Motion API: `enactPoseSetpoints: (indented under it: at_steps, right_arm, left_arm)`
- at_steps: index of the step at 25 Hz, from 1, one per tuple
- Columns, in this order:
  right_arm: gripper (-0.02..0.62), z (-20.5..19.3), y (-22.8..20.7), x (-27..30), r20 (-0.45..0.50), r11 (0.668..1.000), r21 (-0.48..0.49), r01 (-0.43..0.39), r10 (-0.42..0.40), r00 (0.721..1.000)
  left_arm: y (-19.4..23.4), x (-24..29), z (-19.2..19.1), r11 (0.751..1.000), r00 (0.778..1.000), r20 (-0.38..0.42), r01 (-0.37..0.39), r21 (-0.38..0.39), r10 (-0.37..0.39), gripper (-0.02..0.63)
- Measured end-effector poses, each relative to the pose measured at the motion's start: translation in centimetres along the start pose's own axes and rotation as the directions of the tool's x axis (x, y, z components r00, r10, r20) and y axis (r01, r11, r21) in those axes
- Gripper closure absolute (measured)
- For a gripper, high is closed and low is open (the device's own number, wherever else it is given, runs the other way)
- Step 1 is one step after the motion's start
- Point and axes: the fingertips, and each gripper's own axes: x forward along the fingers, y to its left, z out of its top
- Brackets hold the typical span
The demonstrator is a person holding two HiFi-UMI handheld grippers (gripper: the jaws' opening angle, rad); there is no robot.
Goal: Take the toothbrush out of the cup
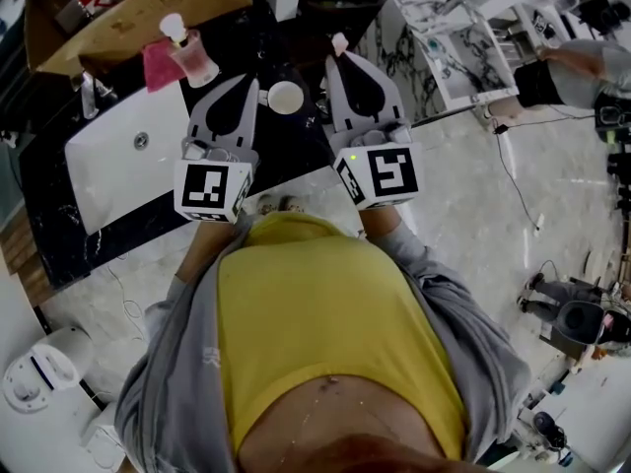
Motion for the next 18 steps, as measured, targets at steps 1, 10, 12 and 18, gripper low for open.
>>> enactPoseSetpoints:
  at_steps: [1,10,12,18]
  right_arm:
    - [0.571,0.1,-0.2,-0.4,0.004,1.0,0.0,0.014,-0.014,1.0]
    - [0.572,-0.1,-1.7,-2.2,0.022,0.995,0.038,0.089,-0.09,0.996]
    - [0.572,0.0,-1.7,-2.2,0.027,0.995,0.039,0.091,-0.092,0.995]
    - [0.572,-0.4,-1.2,-2.1,0.021,0.994,0.057,0.089,-0.09,0.996]
  left_arm:
    - [-0.1,0.0,0.3,1.0,1.0,0.005,0.001,0.003,-0.001,0.604]
    - [-1.1,0.1,2.2,1.0,0.999,0.037,0.015,0.024,-0.016,0.604]
    - [-1.2,0.0,2.3,1.0,0.999,0.035,0.016,0.025,-0.017,0.604]
    - [-1.0,-0.4,2.4,1.0,0.999,0.037,0.014,0.022,-0.015,0.604]
